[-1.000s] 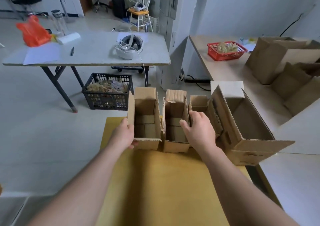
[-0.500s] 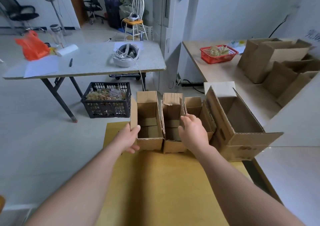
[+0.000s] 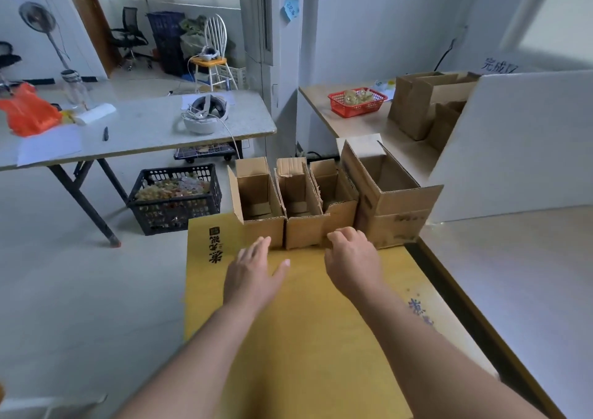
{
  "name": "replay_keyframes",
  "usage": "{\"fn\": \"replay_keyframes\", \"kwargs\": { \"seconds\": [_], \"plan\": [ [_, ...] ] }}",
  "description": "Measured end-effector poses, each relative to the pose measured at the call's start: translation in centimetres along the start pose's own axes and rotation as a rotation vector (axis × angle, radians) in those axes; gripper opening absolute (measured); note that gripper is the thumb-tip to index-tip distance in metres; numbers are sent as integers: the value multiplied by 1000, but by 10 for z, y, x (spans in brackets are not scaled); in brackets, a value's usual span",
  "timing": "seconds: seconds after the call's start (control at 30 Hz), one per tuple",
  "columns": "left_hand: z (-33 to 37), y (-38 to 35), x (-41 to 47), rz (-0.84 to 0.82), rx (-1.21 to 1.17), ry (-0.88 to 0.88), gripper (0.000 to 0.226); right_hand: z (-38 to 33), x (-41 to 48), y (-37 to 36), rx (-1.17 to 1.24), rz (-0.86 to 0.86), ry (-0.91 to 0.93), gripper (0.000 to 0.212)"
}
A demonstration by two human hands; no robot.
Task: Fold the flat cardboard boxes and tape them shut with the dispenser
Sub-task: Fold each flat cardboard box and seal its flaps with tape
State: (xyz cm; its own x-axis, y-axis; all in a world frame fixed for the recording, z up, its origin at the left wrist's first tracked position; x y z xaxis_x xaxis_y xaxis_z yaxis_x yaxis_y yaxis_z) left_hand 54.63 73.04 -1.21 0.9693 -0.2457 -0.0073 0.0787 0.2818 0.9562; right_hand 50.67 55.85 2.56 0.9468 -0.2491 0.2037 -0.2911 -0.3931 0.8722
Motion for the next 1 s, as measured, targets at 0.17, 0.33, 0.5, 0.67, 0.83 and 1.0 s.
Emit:
{"fn": "replay_keyframes", "kwargs": {
  "seconds": [0.17, 0.33, 0.5, 0.67, 0.83, 1.0],
  "plan": [
    [49, -28, -61, -32, 15, -122, 59, 31, -74, 19, -53, 11, -45, 31],
    [82, -47, -108, -15, -20, -153, 51, 67, -130, 44, -42, 60, -88, 35],
    [161, -72, -141, -35, -11, -273, 43, 134, -183, 91, -92, 136, -144, 31],
    [292, -104, -189, -72, -28, -453, 36, 235, -259, 169, -126, 327, -276, 16],
    [425, -135, -259, -121, -10, -663, 45, 328, -346, 235, -190, 418, -362, 19],
    [533, -166, -323, -135, -23, -805, 47, 409, -427, 293, -218, 487, -511, 13]
  ]
}}
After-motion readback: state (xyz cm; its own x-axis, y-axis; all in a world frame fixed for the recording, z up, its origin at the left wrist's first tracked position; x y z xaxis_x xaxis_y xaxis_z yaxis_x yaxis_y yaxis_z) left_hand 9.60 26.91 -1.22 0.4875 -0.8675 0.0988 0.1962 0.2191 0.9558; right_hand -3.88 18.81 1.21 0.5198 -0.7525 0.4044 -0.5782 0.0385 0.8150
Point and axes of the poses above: each hand's wrist, its own x-axis towards the middle knuckle, its own y-axis out of the back of the hand, z = x × y, the point moved 10 cm from there along x, towards the middle knuckle, and after that the axes turned 10 degrees about x, right-handed, at the moved point
